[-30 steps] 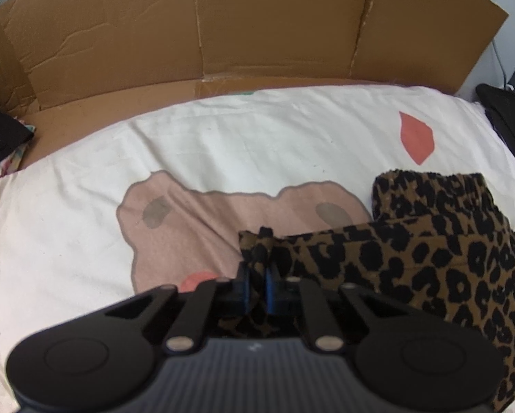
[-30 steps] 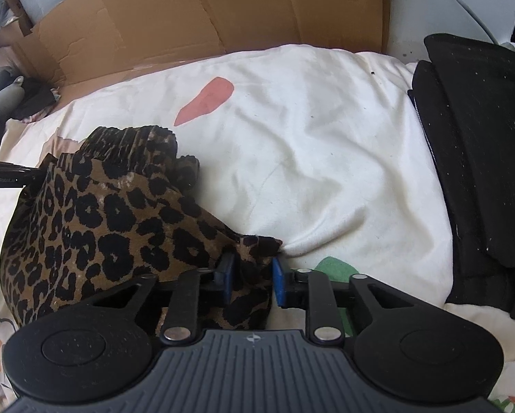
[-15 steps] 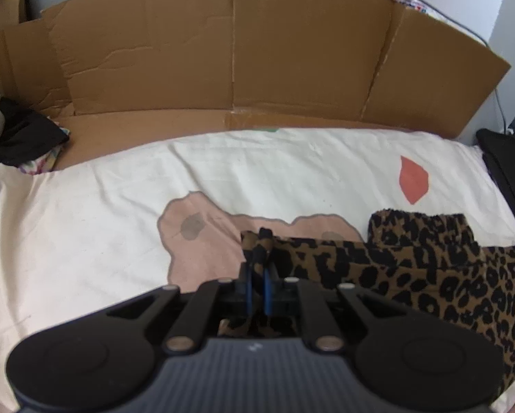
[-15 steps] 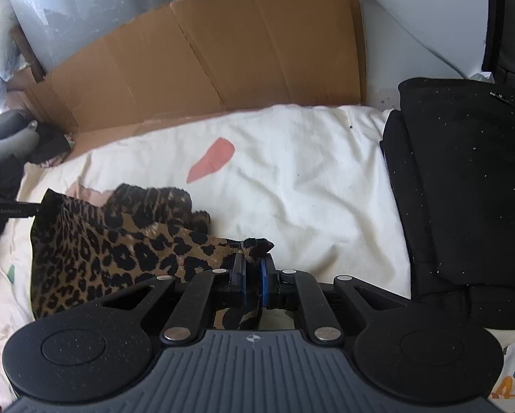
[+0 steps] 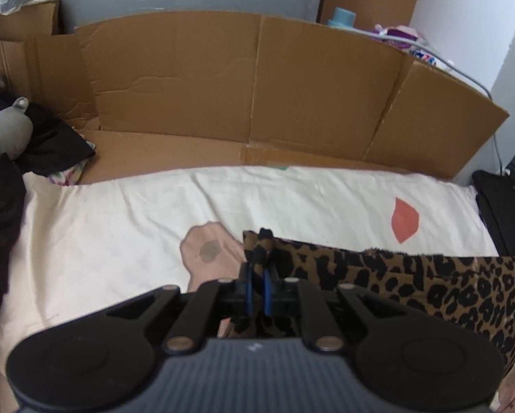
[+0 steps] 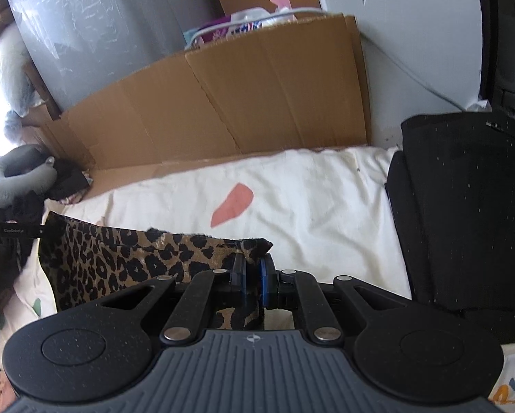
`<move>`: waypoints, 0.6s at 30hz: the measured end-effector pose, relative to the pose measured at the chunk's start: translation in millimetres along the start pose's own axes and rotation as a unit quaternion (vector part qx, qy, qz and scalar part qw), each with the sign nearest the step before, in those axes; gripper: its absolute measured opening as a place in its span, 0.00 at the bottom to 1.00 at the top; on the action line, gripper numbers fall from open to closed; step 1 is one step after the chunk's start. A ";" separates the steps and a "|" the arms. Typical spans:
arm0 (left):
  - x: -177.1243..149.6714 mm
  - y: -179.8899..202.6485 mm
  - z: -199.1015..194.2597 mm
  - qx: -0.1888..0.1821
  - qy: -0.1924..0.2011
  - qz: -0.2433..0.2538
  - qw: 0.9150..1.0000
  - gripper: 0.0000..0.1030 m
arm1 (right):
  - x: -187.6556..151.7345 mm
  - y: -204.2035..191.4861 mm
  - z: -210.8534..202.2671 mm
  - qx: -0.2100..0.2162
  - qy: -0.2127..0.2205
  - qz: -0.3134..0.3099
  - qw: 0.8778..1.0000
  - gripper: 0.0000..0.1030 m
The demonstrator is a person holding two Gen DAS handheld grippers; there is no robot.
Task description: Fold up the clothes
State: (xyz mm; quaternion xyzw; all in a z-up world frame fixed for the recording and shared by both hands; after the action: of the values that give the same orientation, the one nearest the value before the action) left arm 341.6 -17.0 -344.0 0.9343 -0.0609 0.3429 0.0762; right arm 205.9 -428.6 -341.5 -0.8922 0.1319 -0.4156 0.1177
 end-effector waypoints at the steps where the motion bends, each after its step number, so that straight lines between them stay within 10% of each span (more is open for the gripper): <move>1: 2.5 0.1 0.6 0.000 0.002 -0.001 1.000 0.07 | 1.9 0.1 0.2 0.000 0.002 0.001 1.000 0.06; 18: 1.1 2.8 66.2 0.009 -0.049 -0.012 0.999 0.07 | -15.5 35.9 59.8 -0.017 -0.059 0.062 0.996 0.06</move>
State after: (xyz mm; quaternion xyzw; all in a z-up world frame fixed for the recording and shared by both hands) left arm 383.8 -32.0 -392.9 0.9512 -0.0497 0.2968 0.0687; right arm 237.5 -451.1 -401.5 -0.9072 0.1871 -0.3518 0.1353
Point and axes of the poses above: each gripper's, at about its wrist camera, not at the fingertips, and z roughly the way its jaws point, y to its right, x to its top, the point moved 6 cm from there along z, roughly the way its jaws point, and after that the axes turned 4 degrees about y, right-handed, at the moved point
